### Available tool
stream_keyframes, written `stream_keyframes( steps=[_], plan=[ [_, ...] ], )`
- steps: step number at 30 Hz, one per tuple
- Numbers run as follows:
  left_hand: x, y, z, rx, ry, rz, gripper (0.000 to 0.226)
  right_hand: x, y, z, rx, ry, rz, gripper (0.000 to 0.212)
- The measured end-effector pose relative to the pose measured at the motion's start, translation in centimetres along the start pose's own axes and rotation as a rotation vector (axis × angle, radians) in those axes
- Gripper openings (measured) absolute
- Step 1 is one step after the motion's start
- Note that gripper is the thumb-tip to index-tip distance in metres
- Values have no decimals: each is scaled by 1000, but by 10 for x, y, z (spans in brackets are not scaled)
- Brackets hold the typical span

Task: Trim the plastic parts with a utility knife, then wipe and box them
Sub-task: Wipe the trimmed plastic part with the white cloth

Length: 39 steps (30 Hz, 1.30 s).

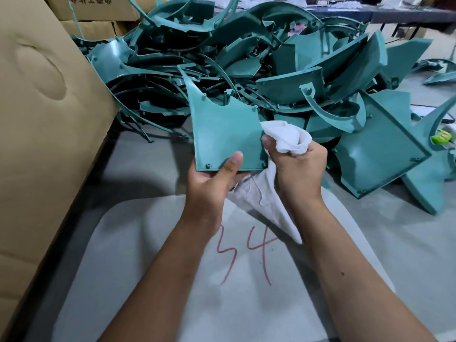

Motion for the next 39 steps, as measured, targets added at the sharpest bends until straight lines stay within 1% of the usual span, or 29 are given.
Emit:
stream_keyframes(
  steps=[2, 3, 4, 6, 8, 10, 12, 15, 17, 19, 21, 23, 25, 26, 28, 30, 32, 33, 35, 36, 38, 39],
  plan=[
    [1, 2, 1, 43, -11, -121, 25, 4, -1, 1, -22, -21, 10, 10],
    [4, 6, 0, 64, 2, -158, 23, 5, 0, 0, -67, -28, 43, 9],
    [9, 11, -2, 61, 21, -194, 22, 7, 2, -2, -117, -37, 72, 12],
    [19, 23, -7, -14, 80, -279, 21, 8, 5, -4, -206, -80, 105, 20],
    [25, 32, -8, -93, 148, -361, 23, 8, 6, -4, -249, -140, 80, 16],
    [28, 41, -8, -123, 199, -413, 22, 11, 7, -5, -276, -209, 24, 13],
    [31, 46, -9, -137, 216, -422, 19, 14, 5, -6, -287, -225, -44, 19],
    [36, 49, -10, -152, 195, -416, 17, 13, -2, -5, -286, -220, -271, 28],
    [38, 51, -11, -154, 174, -405, 19, 10, -6, -4, -361, -211, -372, 30],
    [42, 55, -12, -167, 150, -407, 23, 7, -8, -3, -432, -259, -398, 29],
    [46, 61, -13, -172, 146, -393, 30, 7, -8, 0, -425, -354, -391, 38],
    [45, 65, -13, -192, 187, -356, 38, 7, -9, 2, -463, -416, -402, 45],
    [43, 66, -13, -212, 196, -410, 36, 5, -11, 4, -499, -427, -431, 35],
    [42, 66, -14, -185, 167, -474, 33, 5, -11, 4, -493, -416, -433, 33],
    [38, 65, -19, -43, 61, -549, 24, 4, -11, 3, -428, -363, -367, 36],
    [30, 61, -21, 103, -39, -520, 13, 4, -14, 4, -345, -294, -259, 30],
    [20, 55, -20, 198, -69, -468, 6, 5, -21, 8, -301, -269, -195, 29],
    [17, 53, -20, 238, -67, -454, 8, 4, -26, 10, -295, -263, -175, 26],
    [13, 54, -20, 282, -54, -461, 21, 2, -30, 12, -319, -200, -137, 8],
    [12, 55, -20, 288, -37, -457, 27, -1, -29, 11, -341, -145, -80, 10],
    [11, 55, -21, 265, 4, -427, 28, -6, -25, 9, -411, -33, 90, 37],
    [11, 55, -22, 247, 21, -410, 26, -8, -23, 8, -448, -2, 136, 46]
  ],
)
Point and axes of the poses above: each hand's wrist, its own z-axis away from the middle knuckle, its own y-axis out of the back of the hand, x = y × z, the point moved 3 cm from there along -z, towards the middle knuckle, and after that the axes turned 8 degrees about -x, right-handed, at the moved point
